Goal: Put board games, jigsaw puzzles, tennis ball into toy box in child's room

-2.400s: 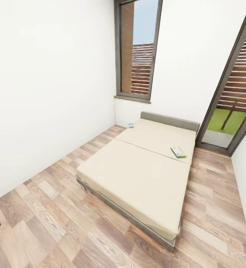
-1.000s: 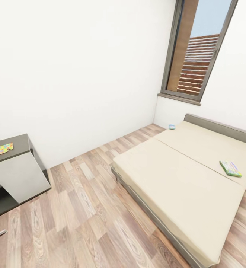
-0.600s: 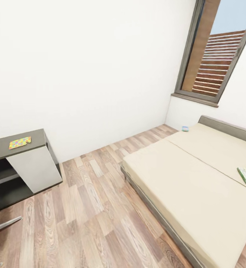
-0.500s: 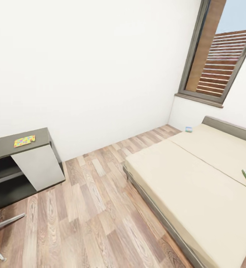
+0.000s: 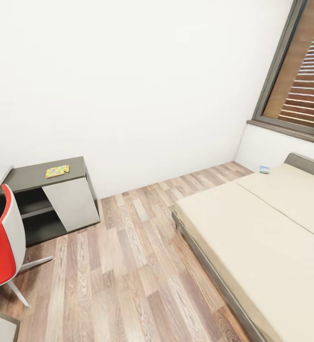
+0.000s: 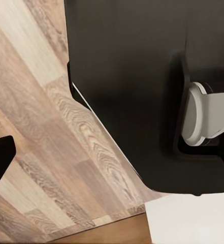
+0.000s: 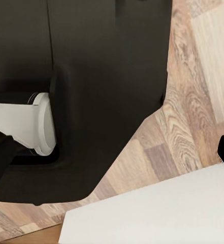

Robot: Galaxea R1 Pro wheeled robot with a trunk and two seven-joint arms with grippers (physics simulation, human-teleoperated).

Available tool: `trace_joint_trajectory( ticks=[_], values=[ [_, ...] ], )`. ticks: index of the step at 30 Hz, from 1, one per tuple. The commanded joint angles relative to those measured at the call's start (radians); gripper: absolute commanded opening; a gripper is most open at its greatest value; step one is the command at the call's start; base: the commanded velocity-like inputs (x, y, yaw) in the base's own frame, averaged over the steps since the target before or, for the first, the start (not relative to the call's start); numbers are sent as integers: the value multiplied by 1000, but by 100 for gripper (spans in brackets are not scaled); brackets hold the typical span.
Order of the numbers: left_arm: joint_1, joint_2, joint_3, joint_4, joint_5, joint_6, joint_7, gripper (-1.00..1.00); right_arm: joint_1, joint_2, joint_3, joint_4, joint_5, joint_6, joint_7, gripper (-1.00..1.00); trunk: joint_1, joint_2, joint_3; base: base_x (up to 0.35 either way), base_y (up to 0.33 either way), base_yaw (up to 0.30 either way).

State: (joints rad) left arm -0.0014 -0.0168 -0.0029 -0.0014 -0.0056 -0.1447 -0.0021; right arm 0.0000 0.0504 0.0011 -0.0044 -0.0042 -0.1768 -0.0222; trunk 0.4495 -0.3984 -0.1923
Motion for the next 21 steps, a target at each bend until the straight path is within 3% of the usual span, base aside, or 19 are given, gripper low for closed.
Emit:
trace_joint_trajectory(
  ticks=[1,21],
  values=[
    [0,0,0,0,-1,-3,0,100,0,0,0,0,0,-3,-2,100,1,-2,-2,0,0,264],
    [0,0,0,0,-1,-1,-1,100,0,0,0,0,1,-3,-2,100,1,-2,-15,0,0,264]
  ],
)
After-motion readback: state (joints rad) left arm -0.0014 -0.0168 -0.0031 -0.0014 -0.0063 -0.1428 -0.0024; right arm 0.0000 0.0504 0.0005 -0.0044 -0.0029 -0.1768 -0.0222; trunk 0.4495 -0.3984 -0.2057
